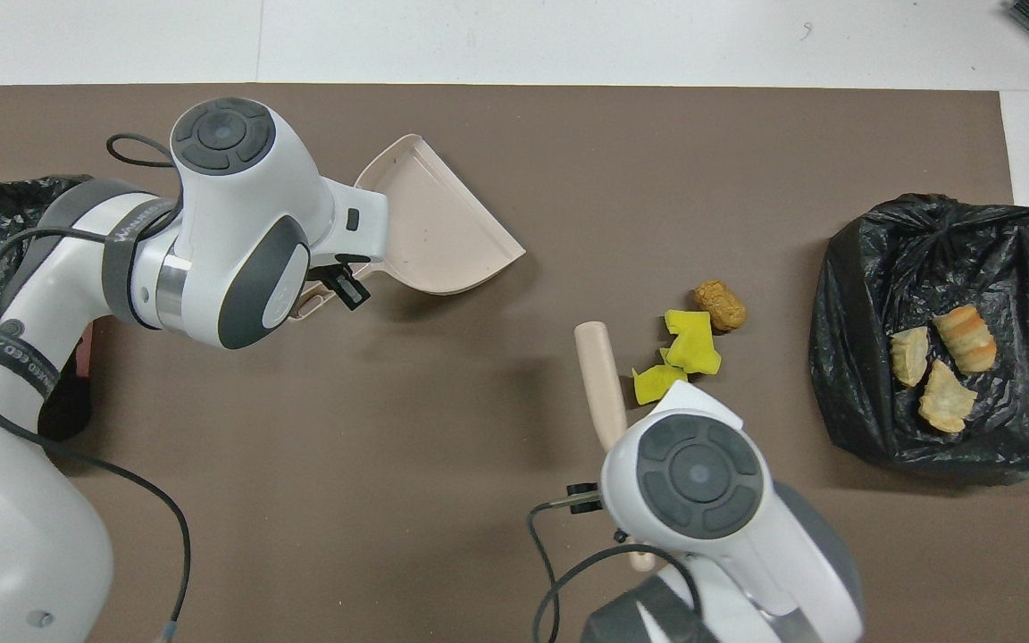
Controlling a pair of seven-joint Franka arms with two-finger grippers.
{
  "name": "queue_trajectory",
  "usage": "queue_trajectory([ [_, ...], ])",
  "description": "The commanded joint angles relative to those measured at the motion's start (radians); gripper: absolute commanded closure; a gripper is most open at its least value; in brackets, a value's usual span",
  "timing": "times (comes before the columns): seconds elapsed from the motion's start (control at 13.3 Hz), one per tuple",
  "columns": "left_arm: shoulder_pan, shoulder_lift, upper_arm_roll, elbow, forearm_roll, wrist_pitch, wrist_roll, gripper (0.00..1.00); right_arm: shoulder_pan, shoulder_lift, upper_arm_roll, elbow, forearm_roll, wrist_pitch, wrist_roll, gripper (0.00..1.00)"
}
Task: Sweep and dump trash in bin
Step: 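Sweep the sponge pieces and bread into the dustpan with the right gripper's brush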
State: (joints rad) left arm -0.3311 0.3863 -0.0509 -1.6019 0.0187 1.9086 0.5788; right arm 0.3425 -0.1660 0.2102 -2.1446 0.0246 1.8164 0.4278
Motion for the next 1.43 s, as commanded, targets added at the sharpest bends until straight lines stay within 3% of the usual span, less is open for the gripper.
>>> queue_trajectory([
  [0.0, 0.0, -0.082, -0.006, -0.12, 0.055, 0.003, 0.126, 1.0, -0.097, -0.024, 0.009, -0.027, -0.075, -0.011, -0.044, 1.0],
  [0.23, -0.005, -0.139, -0.006, -0.22, 0.075, 0.006, 0.355, 1.0, -0.232, -0.009, 0.009, -0.049, -0.158, 0.041, -0.139, 1.0],
  [0.38, -0.02, -0.149, -0.007, -0.239, 0.075, 0.023, 0.363, 1.0, -0.295, 0.031, 0.011, -0.061, -0.259, 0.087, -0.17, 1.0],
  [0.6, -0.058, -0.15, -0.01, -0.243, 0.075, 0.052, 0.368, 1.0, -0.348, 0.078, 0.011, -0.086, -0.285, 0.168, -0.207, 1.0],
  [0.75, -0.106, -0.156, -0.009, -0.246, 0.095, 0.053, 0.369, 1.0, -0.35, 0.103, 0.012, -0.124, -0.284, 0.25, -0.196, 1.0],
  [0.98, -0.189, -0.198, -0.007, -0.309, 0.127, 0.119, 0.339, 1.0, -0.326, 0.138, 0.015, -0.144, -0.276, 0.241, -0.202, 1.0],
  [1.35, -0.299, -0.261, -0.013, -0.424, 0.127, 0.185, 0.049, 1.0, -0.24, 0.204, 0.017, -0.141, -0.16, 0.241, -0.222, 1.0],
])
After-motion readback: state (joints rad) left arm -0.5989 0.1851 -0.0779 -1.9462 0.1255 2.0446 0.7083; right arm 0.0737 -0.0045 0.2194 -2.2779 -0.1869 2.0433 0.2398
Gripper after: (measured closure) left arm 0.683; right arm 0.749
